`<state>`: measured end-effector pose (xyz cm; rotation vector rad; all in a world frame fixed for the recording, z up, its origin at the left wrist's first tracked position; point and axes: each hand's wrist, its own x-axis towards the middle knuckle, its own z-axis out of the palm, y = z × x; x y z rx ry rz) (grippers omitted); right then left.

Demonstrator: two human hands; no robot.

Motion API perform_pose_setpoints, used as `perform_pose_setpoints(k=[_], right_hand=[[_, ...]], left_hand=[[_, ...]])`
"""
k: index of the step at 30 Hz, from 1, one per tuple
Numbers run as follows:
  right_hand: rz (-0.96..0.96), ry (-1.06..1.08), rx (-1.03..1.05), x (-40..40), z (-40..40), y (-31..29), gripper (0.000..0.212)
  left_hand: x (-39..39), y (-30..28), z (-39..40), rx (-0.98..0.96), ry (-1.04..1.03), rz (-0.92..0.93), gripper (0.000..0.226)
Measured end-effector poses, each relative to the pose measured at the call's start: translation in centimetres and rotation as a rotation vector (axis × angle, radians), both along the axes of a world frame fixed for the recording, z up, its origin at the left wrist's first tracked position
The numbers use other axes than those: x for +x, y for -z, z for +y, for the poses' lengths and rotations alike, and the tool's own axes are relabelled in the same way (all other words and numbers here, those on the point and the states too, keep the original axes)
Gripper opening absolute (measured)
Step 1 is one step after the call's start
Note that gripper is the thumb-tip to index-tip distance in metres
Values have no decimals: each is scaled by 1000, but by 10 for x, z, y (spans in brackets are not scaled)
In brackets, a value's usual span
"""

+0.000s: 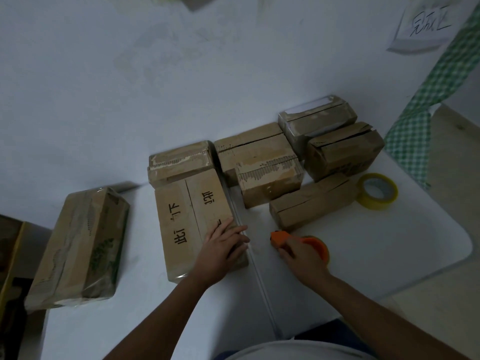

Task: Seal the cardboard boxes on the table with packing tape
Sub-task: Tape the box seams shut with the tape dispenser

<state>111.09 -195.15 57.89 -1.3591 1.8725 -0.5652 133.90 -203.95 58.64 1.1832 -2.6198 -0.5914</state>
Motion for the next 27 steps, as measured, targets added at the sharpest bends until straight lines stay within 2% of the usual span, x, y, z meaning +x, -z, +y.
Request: perform_pose_setpoints(k=[3,4,6,11,14,16,19,27], right_hand=[[-636,273,360,36,-16,-14,29],[-773,346,439,44,-20,-15,37],[-872,412,458,54,-23,-15,41],[-752,464,164,58,-21,-11,19],[-674,461,38,61,-17,-9,17],[-641,465,-32,64,-14,-8,17],[-614,454,-92,66,-11,-5,18],[-607,424,-117,64,-10,6,19]], left_hand=[[-1,-2,1,3,3,-11,44],[-1,-3,1,12,7,-22,43],[0,-7,1,25,19,-48,38],[2,-17,1,-61,81,-64,47],[20,-21,-4,-87,55,-33,46],[37,-18,-5,-63,18,-79,47],[51,-8,0,-46,-7,-170,53],[54,2,-1,-120,33,-269,72]])
